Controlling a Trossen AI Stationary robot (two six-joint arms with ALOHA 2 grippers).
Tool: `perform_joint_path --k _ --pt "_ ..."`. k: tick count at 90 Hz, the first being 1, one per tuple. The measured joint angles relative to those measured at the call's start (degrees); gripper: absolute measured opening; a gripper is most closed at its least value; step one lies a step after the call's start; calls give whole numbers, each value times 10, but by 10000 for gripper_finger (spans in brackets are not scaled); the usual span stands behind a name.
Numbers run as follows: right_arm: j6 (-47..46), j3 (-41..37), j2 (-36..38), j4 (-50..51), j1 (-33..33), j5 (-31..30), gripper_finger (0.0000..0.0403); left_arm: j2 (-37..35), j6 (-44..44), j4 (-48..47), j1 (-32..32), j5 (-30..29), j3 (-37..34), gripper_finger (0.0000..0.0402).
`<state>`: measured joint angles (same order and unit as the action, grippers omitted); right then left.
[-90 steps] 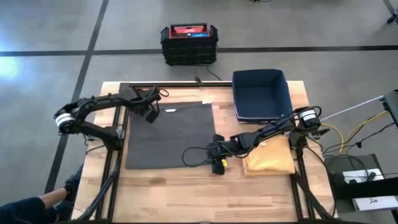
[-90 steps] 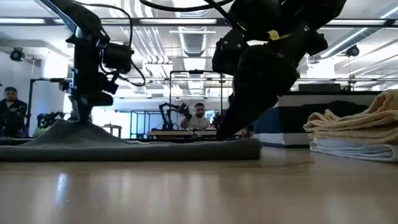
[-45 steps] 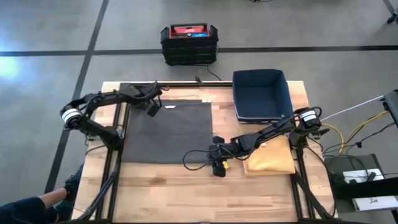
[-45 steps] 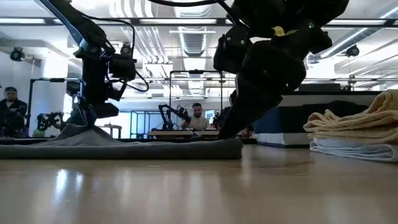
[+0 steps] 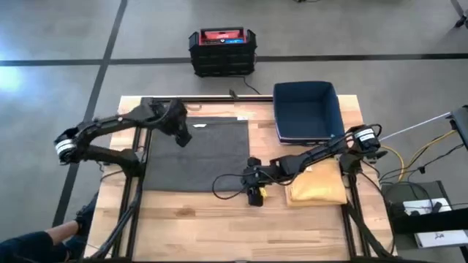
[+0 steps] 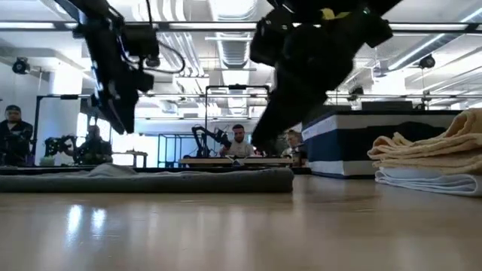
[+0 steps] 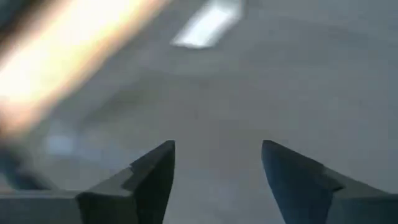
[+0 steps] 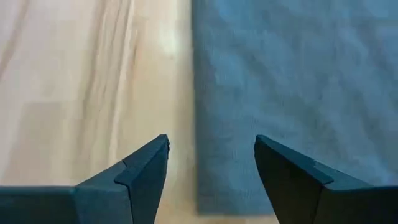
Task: Fold towel
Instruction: Fold the gray towel
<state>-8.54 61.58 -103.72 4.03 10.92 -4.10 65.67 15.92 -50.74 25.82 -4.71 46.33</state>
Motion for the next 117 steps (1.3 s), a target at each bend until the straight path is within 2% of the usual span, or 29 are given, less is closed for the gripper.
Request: perform_joint_path --k 8,27,46,58,75,92,106,117 --pt "35 6 -24 2 -4 -5 216 -7 58 -10 -109 -3 -19 226" --pt "35 7 -59 -14 -8 -6 191 24 224 -16 -353 -32 -53 194" --pt "3 1 -65 50 6 -9 153 73 337 2 -514 -33 -57 160" --pt "-19 3 -61 107 33 -9 125 104 408 30 -590 -33 -57 142" --pt "-83 2 -55 120 99 26 100 149 497 141 -671 -32 -57 121" --pt "-127 0 -46 126 179 27 92 199 498 299 -731 -31 -45 109" --pt "-145 27 -44 170 211 28 131 225 430 334 -734 -58 -20 107" --pt "-142 75 -44 235 214 30 183 232 413 330 -711 -78 -13 130"
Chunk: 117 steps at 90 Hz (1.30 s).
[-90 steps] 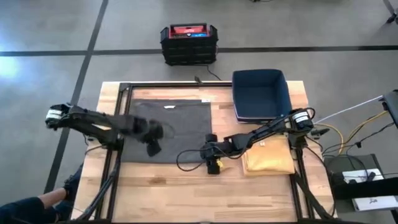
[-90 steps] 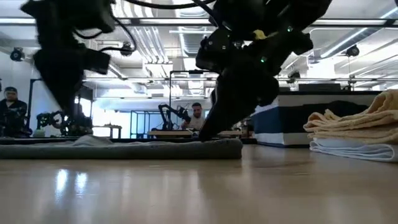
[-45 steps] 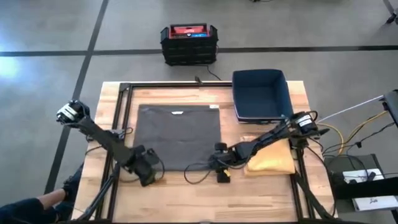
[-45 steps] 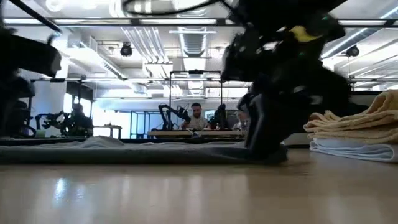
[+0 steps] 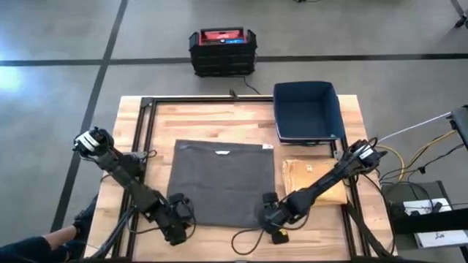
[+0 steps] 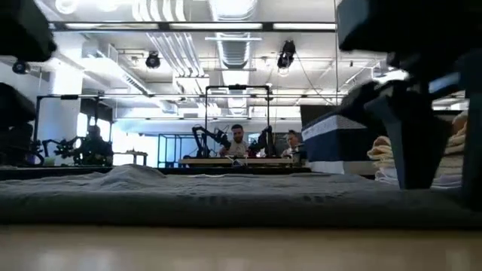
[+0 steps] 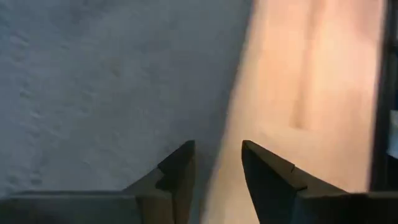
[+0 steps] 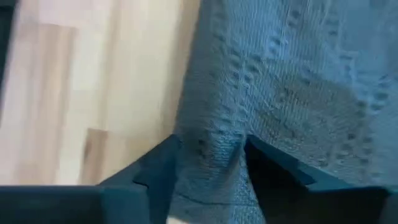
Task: Fold towel
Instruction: Fold the gray towel
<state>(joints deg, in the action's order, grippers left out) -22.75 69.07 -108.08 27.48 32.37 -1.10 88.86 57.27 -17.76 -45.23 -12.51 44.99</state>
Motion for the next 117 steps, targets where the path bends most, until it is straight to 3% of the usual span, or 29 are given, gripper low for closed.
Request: perform_joint_path --k 15,23,32,44,65,80,91,107,117 --pt "-7 64 5 104 -1 -1 241 -3 -80 -2 21 26 13 180" --pt "-8 70 6 67 4 -45 259 -7 -92 -28 26 52 28 197" --pt "-10 53 0 -27 8 -108 267 -7 -41 -61 20 54 33 202" --pt "-33 31 -31 -109 7 -119 263 12 44 -71 -31 71 31 190" --pt "-85 19 -57 -85 35 -89 232 52 194 -25 -113 60 35 150" --pt "-84 27 -49 -73 56 -78 213 65 208 -24 -125 49 75 125" --pt "-57 55 -34 -64 56 -75 204 44 131 -90 -101 -3 141 107" --pt "18 80 -29 -63 37 -144 197 11 7 -301 -35 -184 252 77" --pt "17 79 -28 -66 2 -190 194 4 -21 -432 50 -264 270 55"
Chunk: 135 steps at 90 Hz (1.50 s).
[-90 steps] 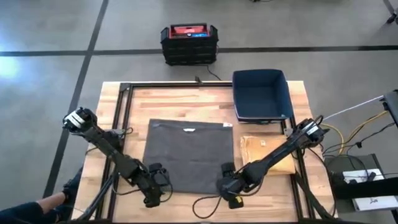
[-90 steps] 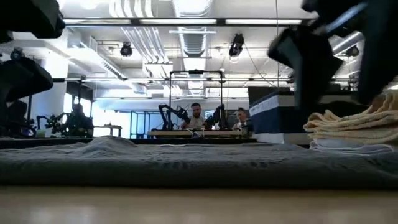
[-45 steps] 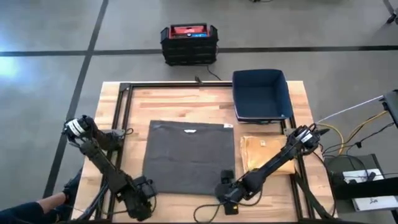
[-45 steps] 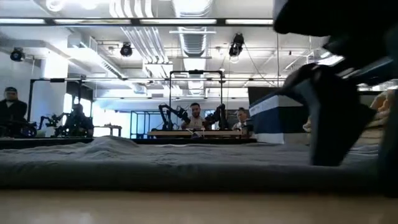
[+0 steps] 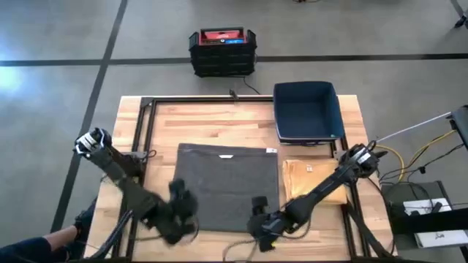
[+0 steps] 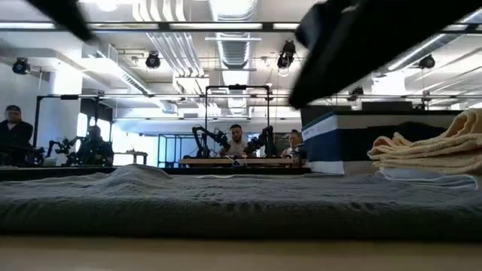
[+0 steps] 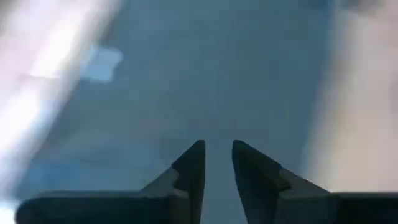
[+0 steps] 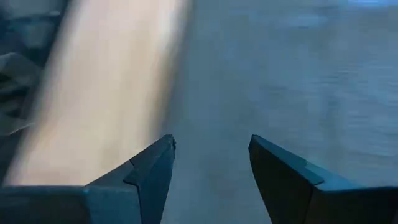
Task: Fold towel
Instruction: Fold the gray towel
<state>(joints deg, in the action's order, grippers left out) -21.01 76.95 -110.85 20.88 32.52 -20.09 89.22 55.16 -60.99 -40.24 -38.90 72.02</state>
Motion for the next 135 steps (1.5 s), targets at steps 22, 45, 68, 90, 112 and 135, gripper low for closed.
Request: perform_joint_path --k 22,45,68,90,112,135 --pt "-126 -56 -3 -14 -60 -16 193 -26 -37 48 248 94 -123 15" --pt "-129 -112 -4 -74 -63 -24 184 -31 -89 236 388 164 -264 2" --pt "-122 -148 -4 -143 -63 -24 185 -35 -80 333 435 163 -343 1" --pt "-115 -152 -4 -143 -65 -25 177 -93 -110 338 428 164 -338 1" --pt "-114 -152 -4 -141 -65 -24 169 -206 -91 239 413 161 -311 0" --pt "-106 -152 -4 -141 -66 -24 167 -234 -38 266 417 194 -406 0"
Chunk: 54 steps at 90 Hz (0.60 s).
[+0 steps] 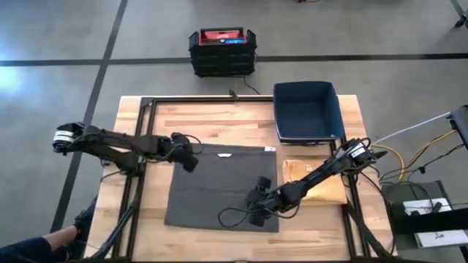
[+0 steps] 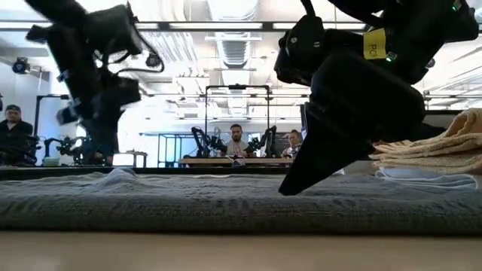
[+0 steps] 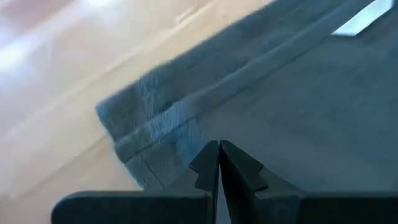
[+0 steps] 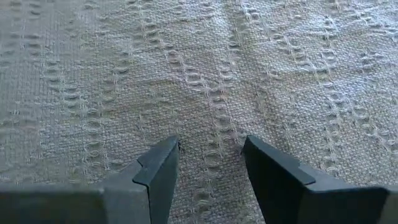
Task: Fold towel
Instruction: Fold the gray towel
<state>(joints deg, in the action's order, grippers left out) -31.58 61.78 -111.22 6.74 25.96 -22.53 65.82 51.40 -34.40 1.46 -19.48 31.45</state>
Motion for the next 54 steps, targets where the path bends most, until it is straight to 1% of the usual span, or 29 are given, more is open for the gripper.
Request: perform_joint_path --k 13,27,39,54 --pt "0 0 0 -1 0 0 163 16 6 107 17 -4 -57 0" --pt "1 0 0 -1 0 1 157 33 27 121 25 -7 -83 0" --pt "2 0 0 4 0 4 152 26 45 87 26 -10 -82 0" --pt "1 0 1 40 0 3 145 8 48 -22 26 -10 -49 0"
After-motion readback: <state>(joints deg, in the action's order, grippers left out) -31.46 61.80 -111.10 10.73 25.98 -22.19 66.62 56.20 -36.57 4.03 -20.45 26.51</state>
